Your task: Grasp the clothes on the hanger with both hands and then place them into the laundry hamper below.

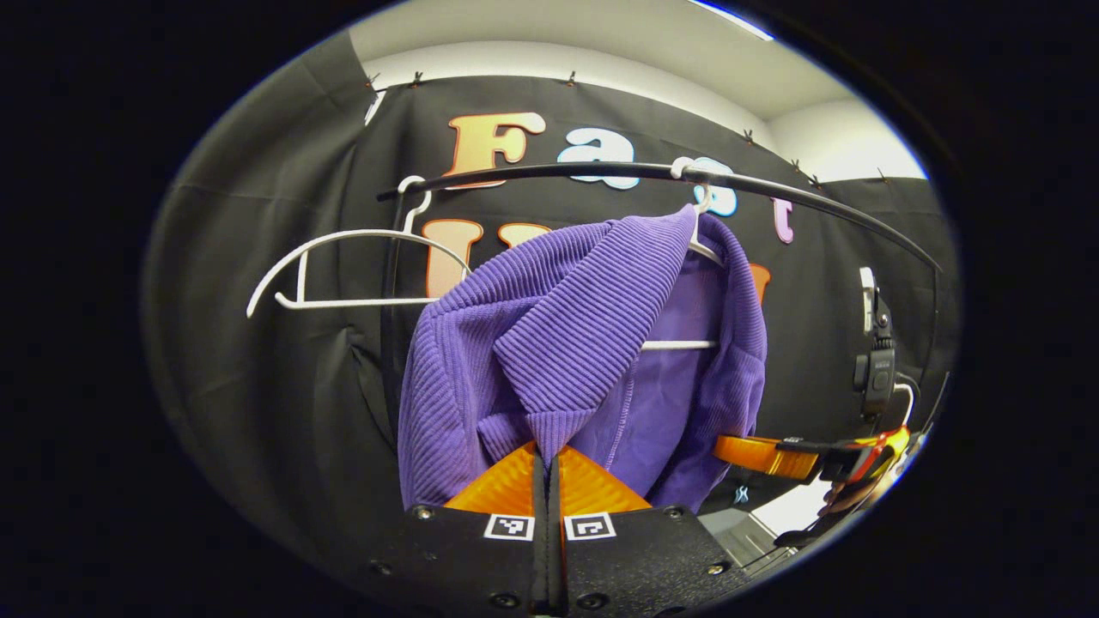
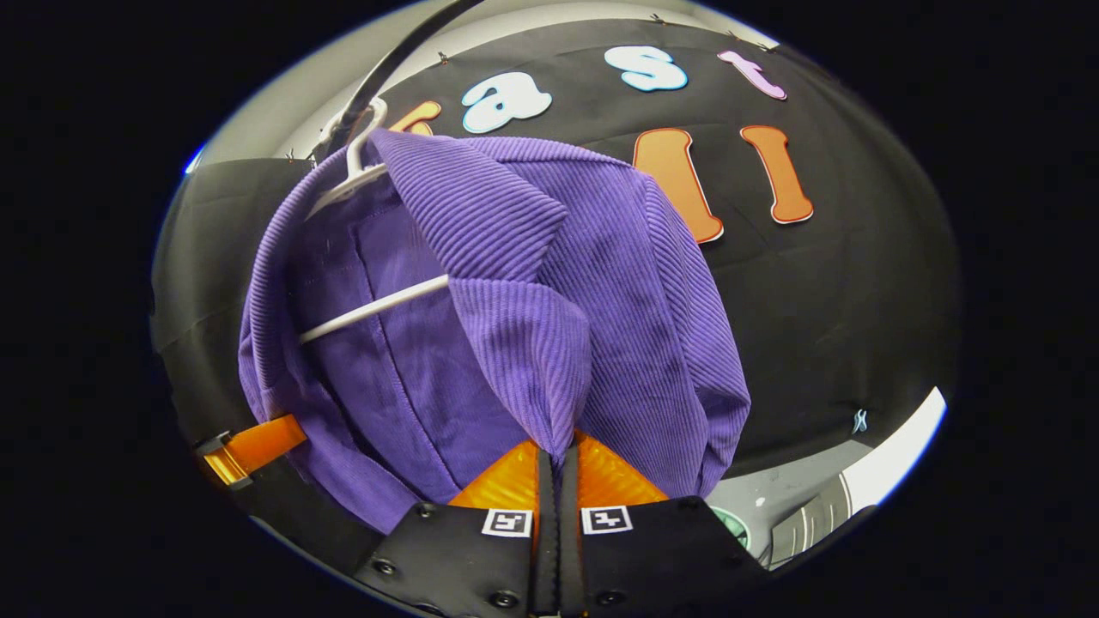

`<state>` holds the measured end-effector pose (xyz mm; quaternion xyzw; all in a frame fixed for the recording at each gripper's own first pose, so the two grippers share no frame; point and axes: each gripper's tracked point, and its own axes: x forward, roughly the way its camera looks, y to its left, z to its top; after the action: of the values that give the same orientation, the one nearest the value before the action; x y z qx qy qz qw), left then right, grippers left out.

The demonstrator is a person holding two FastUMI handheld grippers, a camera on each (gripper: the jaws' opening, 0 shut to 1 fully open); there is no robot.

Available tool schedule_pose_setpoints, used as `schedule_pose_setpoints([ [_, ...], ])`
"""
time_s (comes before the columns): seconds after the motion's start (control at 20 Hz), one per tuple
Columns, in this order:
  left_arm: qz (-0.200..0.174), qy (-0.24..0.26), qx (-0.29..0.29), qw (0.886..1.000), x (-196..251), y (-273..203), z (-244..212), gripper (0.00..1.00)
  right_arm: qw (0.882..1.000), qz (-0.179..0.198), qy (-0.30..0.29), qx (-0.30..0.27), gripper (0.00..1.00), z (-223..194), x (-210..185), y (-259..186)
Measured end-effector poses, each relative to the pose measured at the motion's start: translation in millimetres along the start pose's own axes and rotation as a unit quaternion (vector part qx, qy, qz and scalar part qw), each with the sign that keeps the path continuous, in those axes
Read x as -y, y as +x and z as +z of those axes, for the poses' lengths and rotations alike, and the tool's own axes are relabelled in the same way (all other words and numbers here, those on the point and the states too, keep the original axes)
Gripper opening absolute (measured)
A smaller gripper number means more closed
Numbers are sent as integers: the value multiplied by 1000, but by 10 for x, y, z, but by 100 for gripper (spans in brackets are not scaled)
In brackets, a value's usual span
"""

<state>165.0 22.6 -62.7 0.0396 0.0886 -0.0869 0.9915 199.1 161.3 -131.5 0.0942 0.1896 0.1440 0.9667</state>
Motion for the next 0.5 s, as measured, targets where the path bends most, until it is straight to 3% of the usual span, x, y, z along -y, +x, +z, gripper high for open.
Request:
schedule_pose_setpoints([
  [0.2, -11, 2, 3, 1000, 81, -174, 34, 0, 999, 23, 11, -20, 8, 57, 44, -265],
  [0.5, 22, -9, 7, 1000, 176, -483, 201, 0, 996, 69, 35, -48, 8, 321, 321, -543],
])
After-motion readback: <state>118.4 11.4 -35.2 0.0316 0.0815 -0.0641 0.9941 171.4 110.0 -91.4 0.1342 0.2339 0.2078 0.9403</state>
